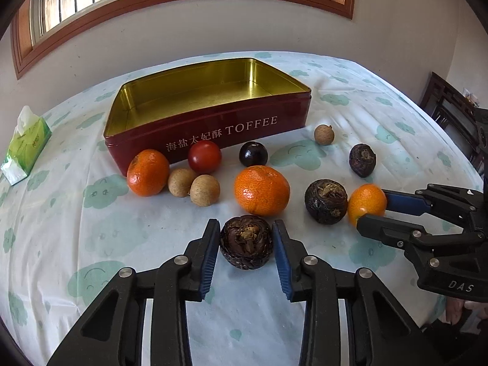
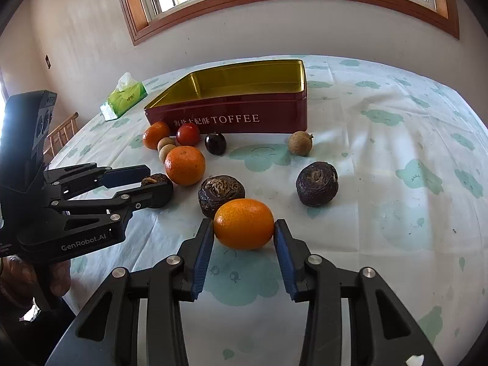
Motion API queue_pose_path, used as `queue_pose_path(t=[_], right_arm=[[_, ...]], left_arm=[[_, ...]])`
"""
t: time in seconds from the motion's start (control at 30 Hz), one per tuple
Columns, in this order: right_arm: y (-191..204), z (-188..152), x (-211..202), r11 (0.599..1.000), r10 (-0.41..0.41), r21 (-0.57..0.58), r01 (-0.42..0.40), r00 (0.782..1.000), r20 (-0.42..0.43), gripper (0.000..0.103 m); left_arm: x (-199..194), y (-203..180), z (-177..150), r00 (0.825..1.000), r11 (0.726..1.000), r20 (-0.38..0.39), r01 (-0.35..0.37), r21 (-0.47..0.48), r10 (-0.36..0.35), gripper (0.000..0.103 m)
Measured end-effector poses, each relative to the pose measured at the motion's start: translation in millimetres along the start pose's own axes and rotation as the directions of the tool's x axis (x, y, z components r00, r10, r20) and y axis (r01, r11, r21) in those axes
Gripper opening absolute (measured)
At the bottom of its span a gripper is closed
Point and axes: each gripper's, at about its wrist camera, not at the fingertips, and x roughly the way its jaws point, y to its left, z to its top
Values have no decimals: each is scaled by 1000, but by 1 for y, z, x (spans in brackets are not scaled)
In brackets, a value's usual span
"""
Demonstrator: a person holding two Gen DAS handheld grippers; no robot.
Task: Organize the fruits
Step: 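Grasp a dark brown round fruit with the left tool while the right tool grasps an orange, then carry both fruits over the TOFFEE tin, lower them in and open both tools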
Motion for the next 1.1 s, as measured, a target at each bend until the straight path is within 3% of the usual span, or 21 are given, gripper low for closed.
queue_pose_path(t=[0.23, 0.53, 1.1], right_arm=[[-2, 1, -1, 1000, 2, 19, -2, 1000, 3, 37], [9, 7, -36, 1000, 9, 4, -10, 996, 90, 37], [27, 38, -66, 998, 37, -52, -29, 985, 170, 37]], left_arm=[[-16, 7, -3, 999, 997, 40, -16, -76, 19, 35], [-65, 25, 10, 989, 988, 137, -38, -153, 59, 35], [-96, 33, 37, 969, 978, 198, -114, -173, 148, 35]])
